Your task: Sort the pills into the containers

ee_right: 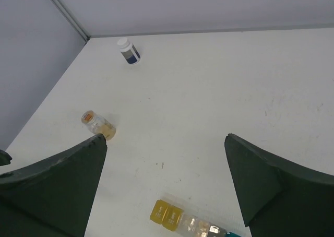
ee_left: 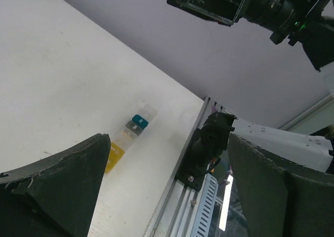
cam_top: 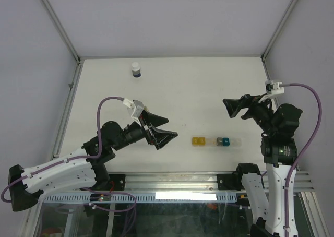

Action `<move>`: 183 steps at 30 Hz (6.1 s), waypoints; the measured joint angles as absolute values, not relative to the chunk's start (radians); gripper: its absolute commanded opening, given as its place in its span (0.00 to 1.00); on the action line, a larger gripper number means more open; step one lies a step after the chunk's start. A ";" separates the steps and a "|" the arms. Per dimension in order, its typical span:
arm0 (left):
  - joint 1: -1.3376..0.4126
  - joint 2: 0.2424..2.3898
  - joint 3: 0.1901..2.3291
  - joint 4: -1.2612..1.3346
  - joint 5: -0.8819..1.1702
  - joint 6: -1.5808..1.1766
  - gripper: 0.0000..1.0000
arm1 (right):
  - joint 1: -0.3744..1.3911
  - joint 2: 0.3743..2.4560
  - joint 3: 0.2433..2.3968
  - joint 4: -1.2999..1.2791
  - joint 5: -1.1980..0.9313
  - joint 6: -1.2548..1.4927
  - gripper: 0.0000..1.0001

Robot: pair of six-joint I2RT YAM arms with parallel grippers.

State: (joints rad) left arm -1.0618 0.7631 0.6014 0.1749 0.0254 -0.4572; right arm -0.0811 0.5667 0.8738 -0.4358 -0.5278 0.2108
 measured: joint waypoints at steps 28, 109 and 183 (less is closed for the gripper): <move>-1.068 0.907 0.476 0.482 0.078 -0.390 0.99 | -0.126 0.739 0.815 -0.488 -1.029 -0.268 1.00; -0.878 1.422 0.392 1.102 0.388 -0.098 0.85 | 0.432 1.221 0.558 -0.532 -0.665 -1.240 0.51; -0.910 1.863 0.632 0.999 0.328 -1.037 0.26 | 0.391 1.073 0.630 -0.521 -0.734 -1.018 0.21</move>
